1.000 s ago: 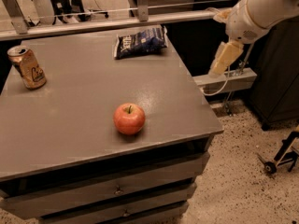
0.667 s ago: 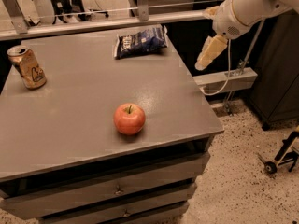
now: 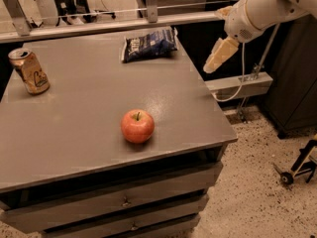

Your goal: Move blue chip bag near apple

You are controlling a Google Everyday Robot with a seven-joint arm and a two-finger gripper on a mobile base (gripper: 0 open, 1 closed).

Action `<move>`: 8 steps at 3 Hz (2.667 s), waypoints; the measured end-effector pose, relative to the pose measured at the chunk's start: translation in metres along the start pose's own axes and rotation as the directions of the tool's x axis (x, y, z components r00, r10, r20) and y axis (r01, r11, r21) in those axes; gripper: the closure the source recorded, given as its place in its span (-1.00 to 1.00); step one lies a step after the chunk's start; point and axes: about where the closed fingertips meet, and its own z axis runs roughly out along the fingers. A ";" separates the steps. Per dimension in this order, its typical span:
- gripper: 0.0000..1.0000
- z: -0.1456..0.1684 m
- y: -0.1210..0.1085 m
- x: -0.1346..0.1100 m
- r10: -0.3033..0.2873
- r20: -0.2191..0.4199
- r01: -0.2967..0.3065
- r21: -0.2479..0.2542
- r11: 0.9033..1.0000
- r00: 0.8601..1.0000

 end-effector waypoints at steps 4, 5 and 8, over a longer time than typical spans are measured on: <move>-1.00 0.144 -0.060 -0.048 0.246 0.233 -0.254 0.004 0.967 0.941; -0.67 0.168 -0.063 -0.059 0.271 0.238 -0.273 -0.025 0.962 0.933; 0.89 0.152 -0.056 -0.066 0.293 0.260 -0.293 -0.039 0.955 0.920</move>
Offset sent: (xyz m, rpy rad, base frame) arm 0.1011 0.0464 -0.0170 0.3846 -0.0178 -0.1385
